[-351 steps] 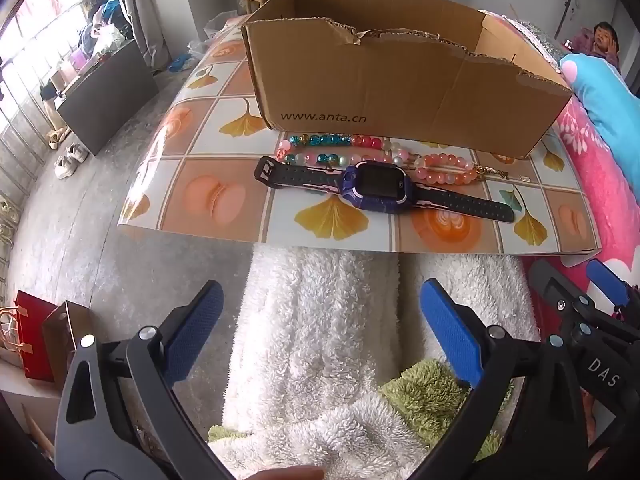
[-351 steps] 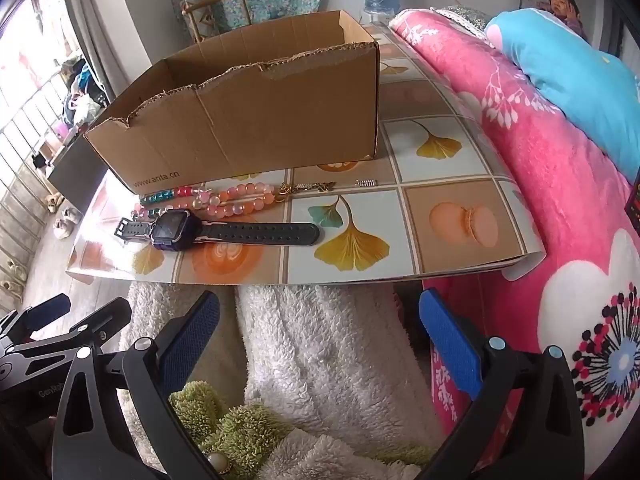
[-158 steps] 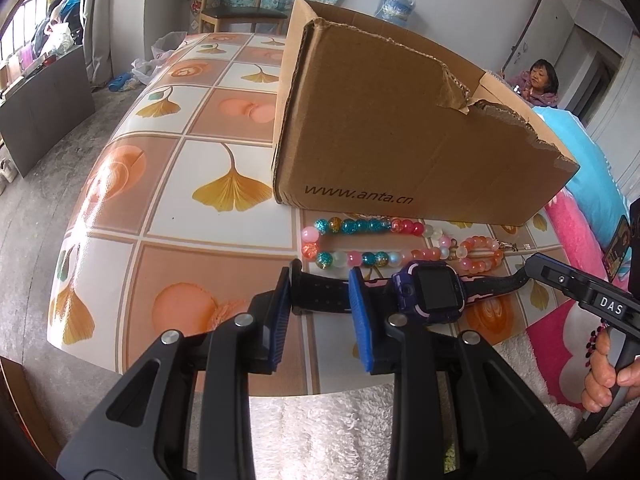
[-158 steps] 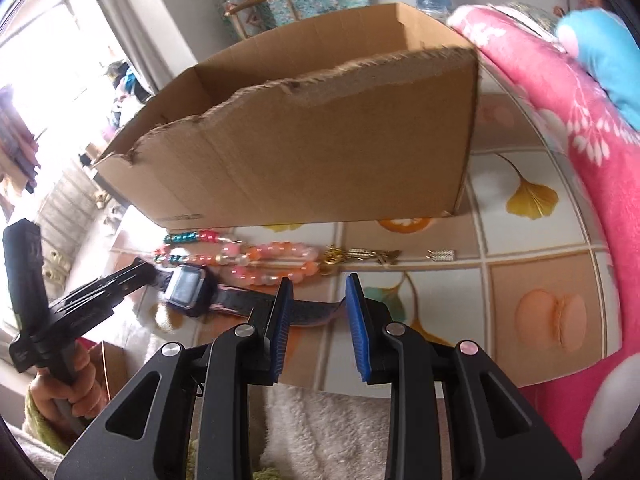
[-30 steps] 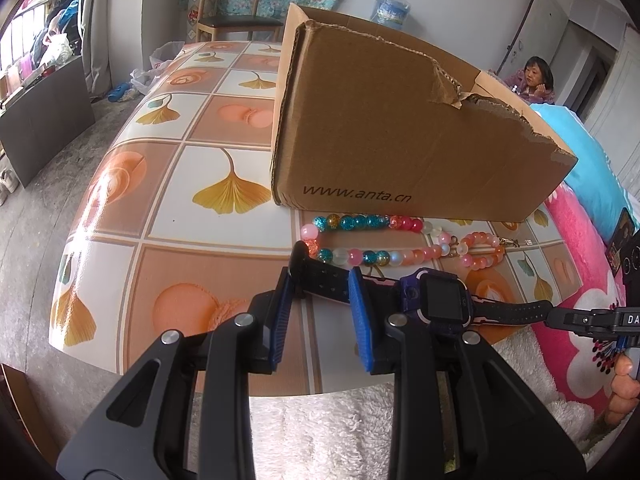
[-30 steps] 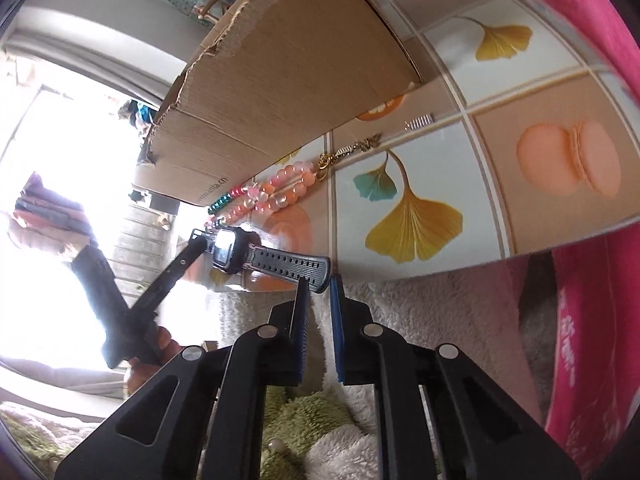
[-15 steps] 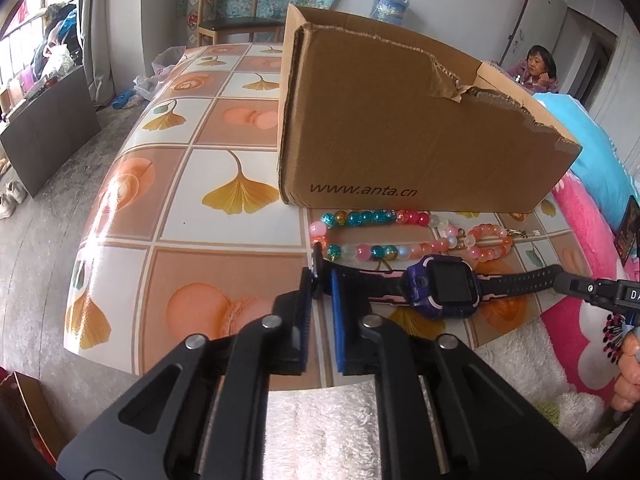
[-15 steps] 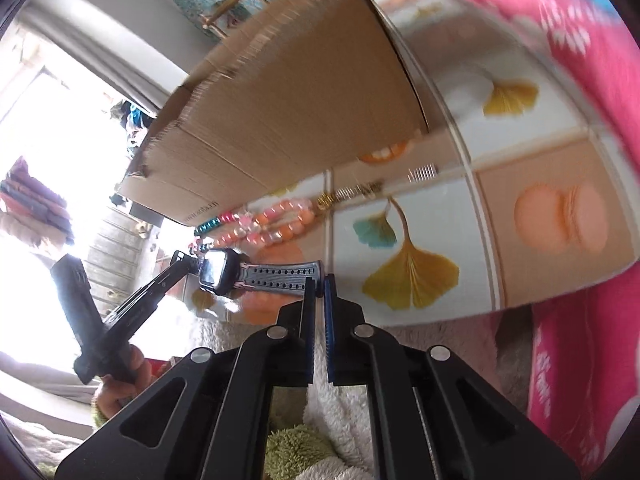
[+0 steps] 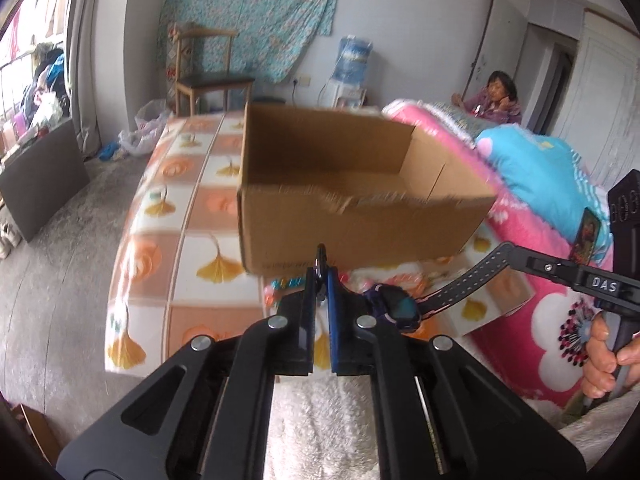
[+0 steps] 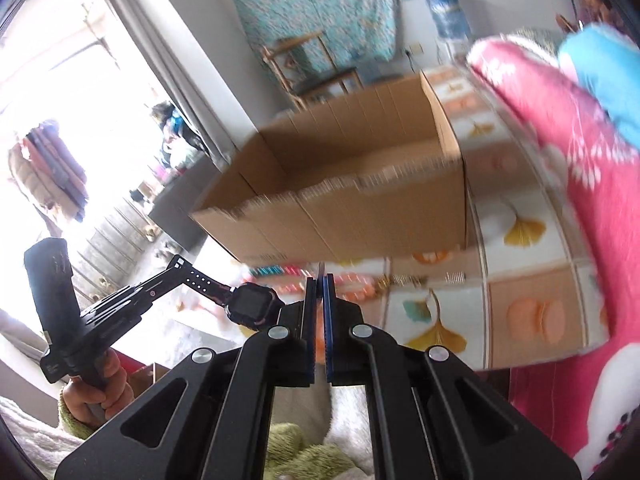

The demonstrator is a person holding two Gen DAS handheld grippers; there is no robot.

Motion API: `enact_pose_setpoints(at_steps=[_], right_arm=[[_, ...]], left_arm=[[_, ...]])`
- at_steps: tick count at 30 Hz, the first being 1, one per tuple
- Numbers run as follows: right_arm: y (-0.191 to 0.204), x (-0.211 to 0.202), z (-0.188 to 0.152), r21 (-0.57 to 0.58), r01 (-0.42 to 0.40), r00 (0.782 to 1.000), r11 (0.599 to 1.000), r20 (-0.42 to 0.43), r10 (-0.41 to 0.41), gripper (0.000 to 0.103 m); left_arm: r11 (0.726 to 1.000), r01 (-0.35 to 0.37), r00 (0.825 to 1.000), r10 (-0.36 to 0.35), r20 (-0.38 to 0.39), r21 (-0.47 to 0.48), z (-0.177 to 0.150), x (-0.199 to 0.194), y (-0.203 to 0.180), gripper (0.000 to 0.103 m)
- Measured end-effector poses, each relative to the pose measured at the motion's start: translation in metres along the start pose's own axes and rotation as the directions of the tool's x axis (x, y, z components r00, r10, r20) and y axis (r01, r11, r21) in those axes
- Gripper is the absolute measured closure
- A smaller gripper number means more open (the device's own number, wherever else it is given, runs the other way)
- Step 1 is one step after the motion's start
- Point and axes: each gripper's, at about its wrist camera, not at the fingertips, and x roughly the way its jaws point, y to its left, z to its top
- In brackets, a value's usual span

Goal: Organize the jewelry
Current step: 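Lift the watch with the left tool and carry it over the cardboard box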

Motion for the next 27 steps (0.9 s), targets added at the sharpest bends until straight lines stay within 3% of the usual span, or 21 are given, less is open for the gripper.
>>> enact_pose_setpoints(at_steps=[5,10,14,18,22,27], right_arm=[[0.018,-0.02,0.042,-0.086,-0.049,0.994,0.995,0.094,0.057,0.1],[0.019,-0.007,0.114,-0.158,-0.083,0.985,0.984,0.137,0.105,0.1],[0.007,0.031,0.172,-0.165,-0.103,0.989,0.981,0.091,0.12,0.1],[-0.009,0.086,0.218,-0.144,-0.094,0.996,0.985,-0.004,0.094,0.1],[-0.027,0.155,0.236,-0.115,-0.049,0.989,0.992,-0.141,0.033,0.1],[-0.051,0.217,0.235,-0.055,0.008,0.953,0.998,-0.301,-0.024,0.1]], left_arm=[[0.998,0.023,0.994,-0.029,0.108,0.053,0.052,-0.023,-0.009,0.099],[0.995,0.004,0.988,-0.019,0.152,0.1,0.115,0.0,-0.01,0.099],[0.997,-0.001,0.998,-0.004,0.062,0.073,0.164,0.054,0.006,0.099],[0.997,-0.026,0.995,0.033,-0.095,0.072,0.195,0.131,0.022,0.099],[0.994,-0.079,0.961,0.095,-0.258,0.072,0.199,0.203,0.035,0.099],[0.986,-0.125,0.914,0.156,-0.375,0.106,0.194,0.252,0.048,0.099]])
